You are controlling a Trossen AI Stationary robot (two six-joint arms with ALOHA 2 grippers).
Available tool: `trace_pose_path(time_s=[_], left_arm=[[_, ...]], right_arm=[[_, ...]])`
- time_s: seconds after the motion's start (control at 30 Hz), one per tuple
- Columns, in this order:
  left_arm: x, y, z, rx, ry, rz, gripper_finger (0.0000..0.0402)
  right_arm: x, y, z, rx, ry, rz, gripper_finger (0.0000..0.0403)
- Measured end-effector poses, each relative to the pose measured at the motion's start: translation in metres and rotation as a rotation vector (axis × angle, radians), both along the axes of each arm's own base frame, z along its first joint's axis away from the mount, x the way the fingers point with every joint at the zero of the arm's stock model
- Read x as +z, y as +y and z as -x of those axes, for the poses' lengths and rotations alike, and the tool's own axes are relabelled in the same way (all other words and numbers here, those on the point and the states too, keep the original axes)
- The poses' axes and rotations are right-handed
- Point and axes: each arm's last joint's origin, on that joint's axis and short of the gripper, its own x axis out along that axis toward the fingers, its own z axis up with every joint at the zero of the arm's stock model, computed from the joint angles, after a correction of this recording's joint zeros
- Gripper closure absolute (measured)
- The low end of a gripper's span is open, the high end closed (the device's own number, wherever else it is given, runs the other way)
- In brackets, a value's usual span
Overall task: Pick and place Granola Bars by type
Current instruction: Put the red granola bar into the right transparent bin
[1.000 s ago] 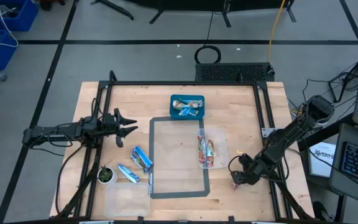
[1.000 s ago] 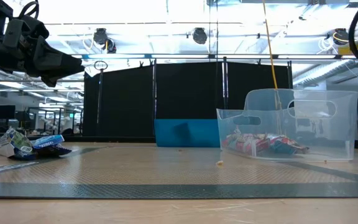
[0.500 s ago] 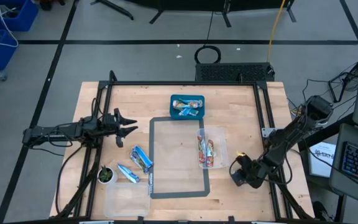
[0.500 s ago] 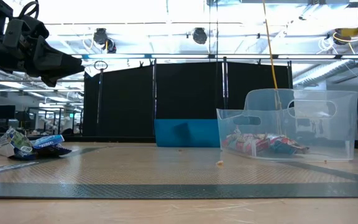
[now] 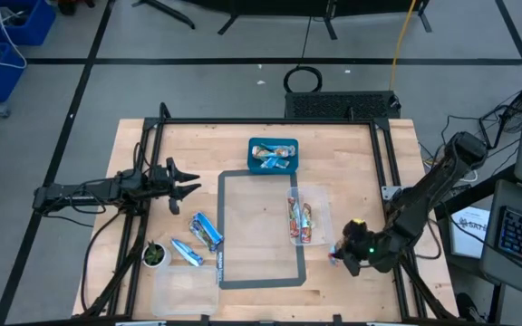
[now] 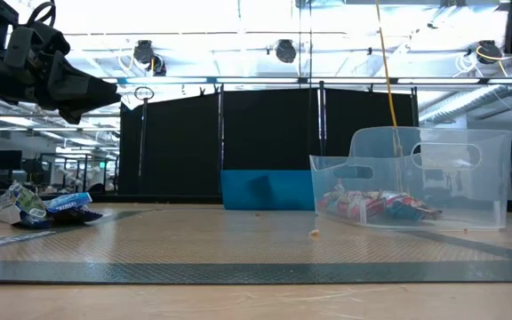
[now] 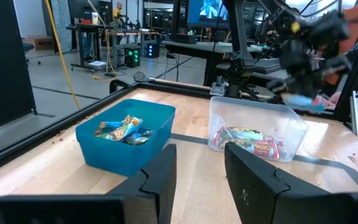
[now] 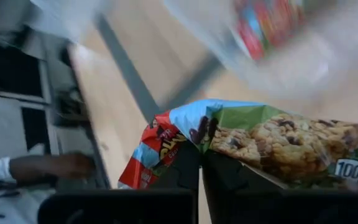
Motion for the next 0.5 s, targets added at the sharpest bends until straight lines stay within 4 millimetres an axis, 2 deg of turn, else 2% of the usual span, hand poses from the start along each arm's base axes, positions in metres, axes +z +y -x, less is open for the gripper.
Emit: trace_pose_path(time_s=[0.13,0.23,0.37,0.5], left_arm=[[0.0,0.0,0.0,0.0,0.0,0.0,0.0263],[0.0,0.0,0.0,0.0,0.0,0.0,0.0263],[0.0,0.0,0.0,0.0,0.0,0.0,0.0263],[0.0,0.0,0.0,0.0,0.0,0.0,0.0263]], right_arm=[[0.031,-0.004,-0.001,0.041,-0.185,0.119,0.0402],[0.047,-0.012,0.001,0.045,-0.294,0.24,0.0402],[0.059,-0.028,0.0,-0.009,-0.37,0.39,0.0403],[0.061,-0.043,-0.01,-0.037,-0.359,0.496,0.0403]])
